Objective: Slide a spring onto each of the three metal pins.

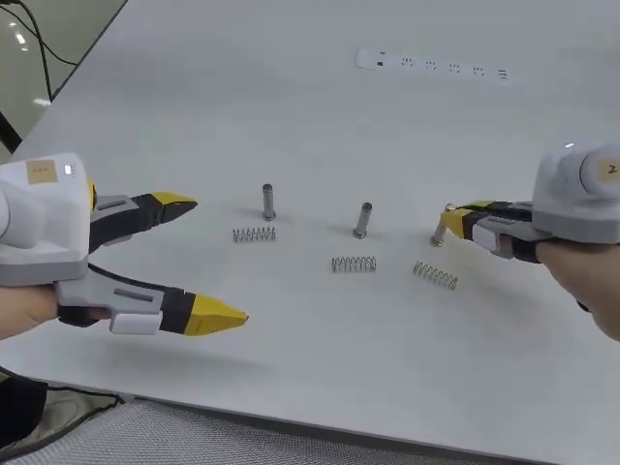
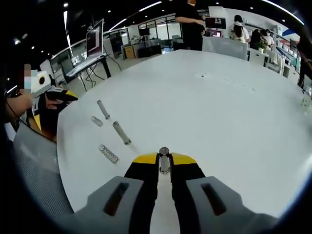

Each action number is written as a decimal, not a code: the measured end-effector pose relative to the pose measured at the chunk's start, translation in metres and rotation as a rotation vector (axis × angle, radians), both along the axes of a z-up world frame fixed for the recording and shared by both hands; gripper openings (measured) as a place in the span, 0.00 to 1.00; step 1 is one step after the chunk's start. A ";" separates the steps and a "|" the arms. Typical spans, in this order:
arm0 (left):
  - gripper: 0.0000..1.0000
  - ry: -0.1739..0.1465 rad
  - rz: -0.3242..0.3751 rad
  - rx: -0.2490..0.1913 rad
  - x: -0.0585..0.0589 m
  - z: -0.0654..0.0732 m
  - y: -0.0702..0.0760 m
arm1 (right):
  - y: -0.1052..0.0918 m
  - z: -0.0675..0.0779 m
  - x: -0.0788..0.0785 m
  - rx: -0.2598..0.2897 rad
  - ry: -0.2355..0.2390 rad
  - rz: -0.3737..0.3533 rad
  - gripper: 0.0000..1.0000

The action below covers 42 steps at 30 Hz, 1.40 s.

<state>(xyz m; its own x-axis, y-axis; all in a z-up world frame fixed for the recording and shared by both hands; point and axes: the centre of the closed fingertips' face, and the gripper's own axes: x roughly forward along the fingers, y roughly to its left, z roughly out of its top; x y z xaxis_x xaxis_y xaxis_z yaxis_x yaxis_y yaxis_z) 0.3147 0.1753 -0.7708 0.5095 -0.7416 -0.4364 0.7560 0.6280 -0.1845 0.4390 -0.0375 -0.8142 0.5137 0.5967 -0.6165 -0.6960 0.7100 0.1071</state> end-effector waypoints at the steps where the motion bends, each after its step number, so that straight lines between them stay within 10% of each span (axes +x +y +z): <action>1: 0.95 0.000 0.000 0.000 0.000 0.000 0.000 | 0.000 0.000 -0.001 -0.004 -0.004 0.002 0.10; 20: 0.96 -0.020 0.012 0.002 0.003 0.002 0.003 | 0.001 0.001 -0.007 -0.050 -0.040 0.053 0.11; 42: 0.97 -0.036 0.012 -0.006 0.004 0.005 0.002 | -0.001 0.012 -0.018 0.020 -0.041 0.059 0.22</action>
<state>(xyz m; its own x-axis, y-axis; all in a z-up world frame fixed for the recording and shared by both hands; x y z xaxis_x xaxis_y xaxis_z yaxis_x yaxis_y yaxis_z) 0.3184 0.1776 -0.7659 0.5336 -0.7381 -0.4130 0.7549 0.6358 -0.1608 0.4206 -0.0388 -0.8019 0.5020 0.6383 -0.5836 -0.7405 0.6658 0.0913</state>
